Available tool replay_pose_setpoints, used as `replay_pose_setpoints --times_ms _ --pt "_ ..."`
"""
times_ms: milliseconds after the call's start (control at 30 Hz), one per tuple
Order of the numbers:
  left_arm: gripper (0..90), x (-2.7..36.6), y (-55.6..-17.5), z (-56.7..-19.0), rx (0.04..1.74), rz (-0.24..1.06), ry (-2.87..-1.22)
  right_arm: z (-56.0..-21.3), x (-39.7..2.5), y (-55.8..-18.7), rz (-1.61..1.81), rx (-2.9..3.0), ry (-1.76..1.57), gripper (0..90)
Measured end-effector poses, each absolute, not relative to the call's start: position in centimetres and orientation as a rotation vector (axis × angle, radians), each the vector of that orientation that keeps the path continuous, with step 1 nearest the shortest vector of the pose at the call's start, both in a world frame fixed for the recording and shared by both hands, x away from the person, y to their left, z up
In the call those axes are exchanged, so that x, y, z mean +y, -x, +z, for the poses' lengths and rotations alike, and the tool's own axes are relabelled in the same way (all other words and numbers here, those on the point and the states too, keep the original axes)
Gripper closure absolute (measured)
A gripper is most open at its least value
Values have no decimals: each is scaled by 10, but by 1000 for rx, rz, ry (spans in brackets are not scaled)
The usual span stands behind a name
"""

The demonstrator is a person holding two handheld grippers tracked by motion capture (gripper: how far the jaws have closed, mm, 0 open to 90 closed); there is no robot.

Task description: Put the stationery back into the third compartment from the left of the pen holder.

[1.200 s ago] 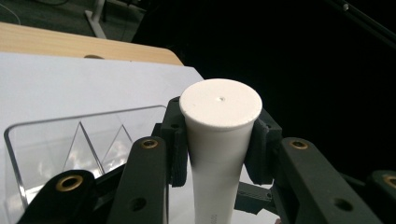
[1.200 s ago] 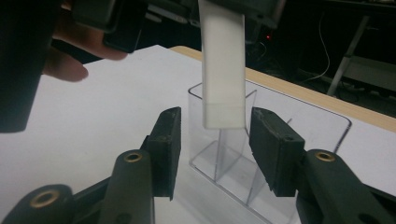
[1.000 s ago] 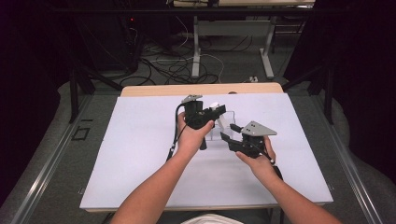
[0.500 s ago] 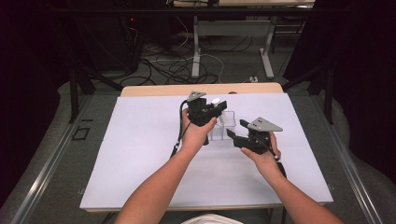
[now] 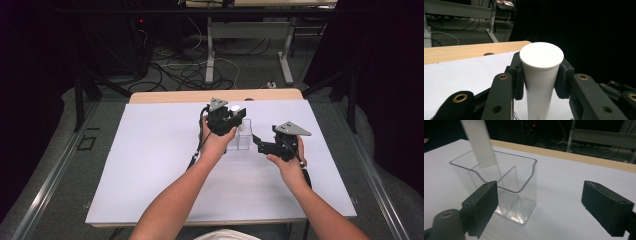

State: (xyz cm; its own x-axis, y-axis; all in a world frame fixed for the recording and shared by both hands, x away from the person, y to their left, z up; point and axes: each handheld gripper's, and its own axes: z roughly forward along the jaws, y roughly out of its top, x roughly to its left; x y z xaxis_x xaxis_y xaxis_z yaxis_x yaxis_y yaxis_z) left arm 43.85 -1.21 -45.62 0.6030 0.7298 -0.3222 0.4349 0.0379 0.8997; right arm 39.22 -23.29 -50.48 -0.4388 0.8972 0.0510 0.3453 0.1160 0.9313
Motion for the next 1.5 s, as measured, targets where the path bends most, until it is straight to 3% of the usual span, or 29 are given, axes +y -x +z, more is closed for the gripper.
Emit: replay_pose_setpoints --times_ms 467,1500 --pt "664 -26 -439 -468 956 366 -1676 -512 -269 -407 1160 1771 -1328 14" --pt "661 -37 -447 -491 978 423 -1753 -521 -270 -411 1126 1816 -1339 17"
